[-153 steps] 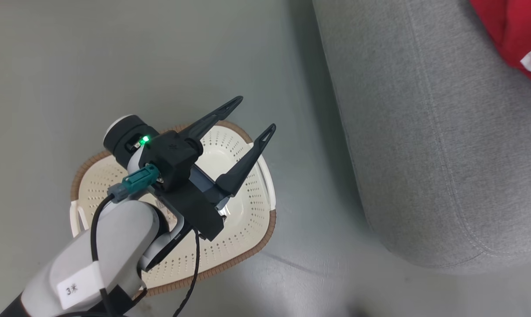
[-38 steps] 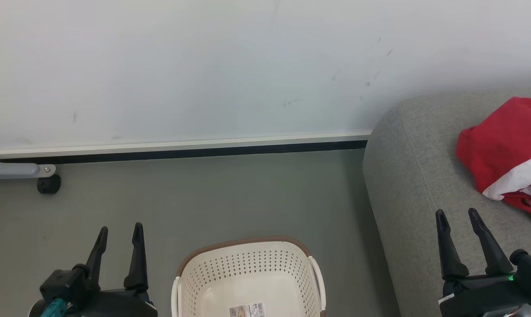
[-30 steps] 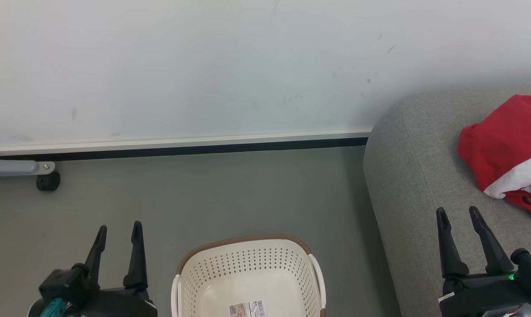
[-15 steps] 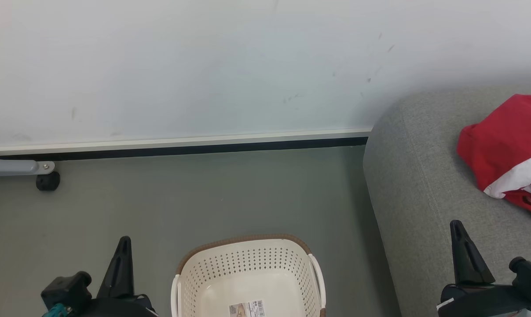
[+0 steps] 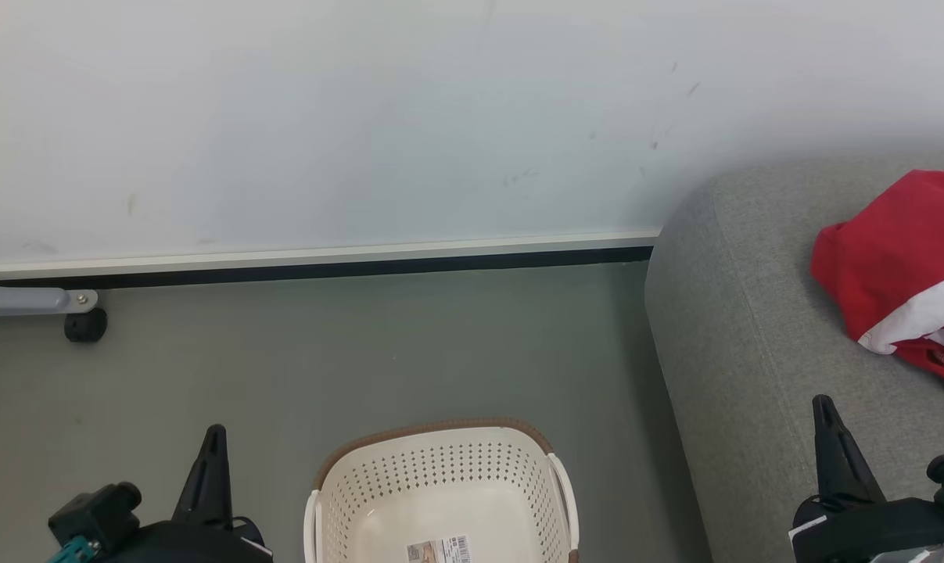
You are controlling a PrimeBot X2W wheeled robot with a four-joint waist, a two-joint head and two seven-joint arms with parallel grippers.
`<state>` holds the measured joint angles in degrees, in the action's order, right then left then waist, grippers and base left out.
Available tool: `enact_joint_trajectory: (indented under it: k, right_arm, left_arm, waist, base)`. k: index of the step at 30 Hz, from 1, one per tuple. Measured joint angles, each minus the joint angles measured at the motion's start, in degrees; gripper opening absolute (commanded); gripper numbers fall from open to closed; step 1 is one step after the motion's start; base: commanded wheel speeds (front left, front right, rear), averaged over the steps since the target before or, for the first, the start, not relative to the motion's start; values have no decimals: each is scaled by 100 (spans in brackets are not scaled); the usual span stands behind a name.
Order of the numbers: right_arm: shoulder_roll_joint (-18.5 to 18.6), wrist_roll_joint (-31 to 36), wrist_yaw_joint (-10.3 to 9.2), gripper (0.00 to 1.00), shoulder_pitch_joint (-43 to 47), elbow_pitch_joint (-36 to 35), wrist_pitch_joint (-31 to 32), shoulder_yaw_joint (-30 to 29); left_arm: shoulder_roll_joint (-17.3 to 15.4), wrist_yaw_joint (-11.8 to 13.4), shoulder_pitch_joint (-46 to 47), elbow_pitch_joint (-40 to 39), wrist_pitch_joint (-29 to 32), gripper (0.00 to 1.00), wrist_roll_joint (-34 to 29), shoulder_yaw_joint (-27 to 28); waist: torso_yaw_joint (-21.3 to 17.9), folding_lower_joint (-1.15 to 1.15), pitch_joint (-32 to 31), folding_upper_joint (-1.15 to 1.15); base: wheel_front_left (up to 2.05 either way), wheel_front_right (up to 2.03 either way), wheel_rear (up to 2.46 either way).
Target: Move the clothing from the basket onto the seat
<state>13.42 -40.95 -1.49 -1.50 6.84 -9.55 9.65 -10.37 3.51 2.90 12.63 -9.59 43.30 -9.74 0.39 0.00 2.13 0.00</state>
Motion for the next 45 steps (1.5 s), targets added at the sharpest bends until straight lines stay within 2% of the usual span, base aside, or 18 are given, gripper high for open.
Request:
enact_joint_trajectory:
  k: [45]
  right_arm:
    - [-579, -2694, 413, 0, -159, 486, 859, -924]
  left_arm:
    - [419, -536, 36, 169, 861, 0, 2536, 790]
  waist:
    - [-21, 0, -112, 0]
  base:
    - [0, 0, 0]
